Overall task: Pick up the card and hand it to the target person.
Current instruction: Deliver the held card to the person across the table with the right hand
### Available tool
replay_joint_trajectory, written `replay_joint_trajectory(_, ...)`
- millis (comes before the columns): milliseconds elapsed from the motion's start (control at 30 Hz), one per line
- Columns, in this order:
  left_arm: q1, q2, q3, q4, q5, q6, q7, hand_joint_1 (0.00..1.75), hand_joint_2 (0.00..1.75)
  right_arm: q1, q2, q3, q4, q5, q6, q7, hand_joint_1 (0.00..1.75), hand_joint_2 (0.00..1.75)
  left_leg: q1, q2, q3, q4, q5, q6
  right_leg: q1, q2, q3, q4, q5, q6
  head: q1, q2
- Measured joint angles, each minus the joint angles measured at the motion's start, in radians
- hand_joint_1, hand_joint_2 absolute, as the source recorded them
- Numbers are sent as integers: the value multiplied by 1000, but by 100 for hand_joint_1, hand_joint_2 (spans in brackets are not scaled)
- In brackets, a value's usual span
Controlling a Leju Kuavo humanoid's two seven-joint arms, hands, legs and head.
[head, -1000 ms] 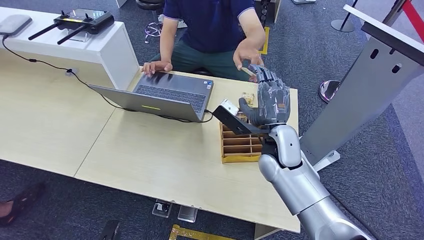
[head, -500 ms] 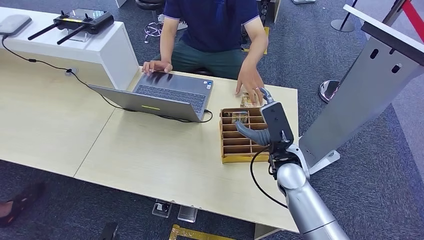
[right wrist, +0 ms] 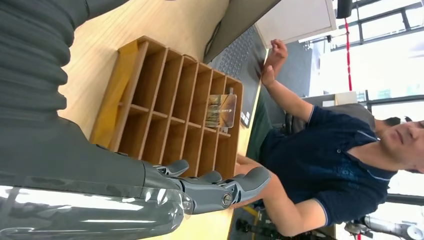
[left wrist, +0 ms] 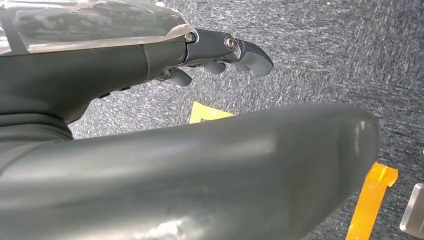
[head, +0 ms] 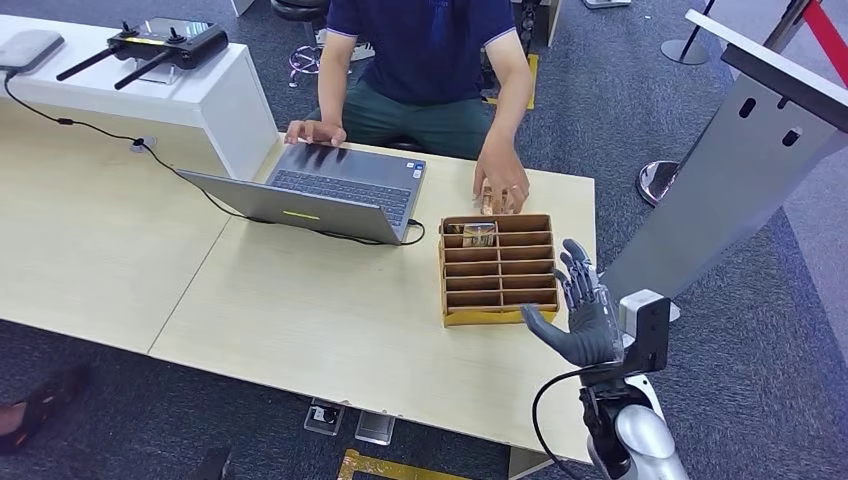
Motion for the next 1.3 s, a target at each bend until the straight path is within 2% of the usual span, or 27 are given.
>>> replay_joint_trajectory(100, 2, 1, 2, 0, 8, 7, 1, 0, 0, 55, -18, -23, -25, 20, 12, -5, 0, 175, 0, 1, -1, 0, 0, 0, 0, 1, -1, 0, 0, 0, 1, 0)
replay_joint_trajectory(567, -1, 2, 13, 0, 19, 26, -12, 0, 0, 158, -39, -85, -60, 30, 42, -38, 0, 175, 0, 3, 0, 0, 0, 0, 0, 2, 0, 0, 0, 0, 0, 0)
replay_joint_trajectory(1300, -3, 2, 13, 0, -1, 8, 0, 0, 0, 223, -47, -113, -138, 95, -5, 15, 0, 175, 0, 3, 0, 0, 0, 0, 0, 2, 0, 0, 0, 0, 0, 0)
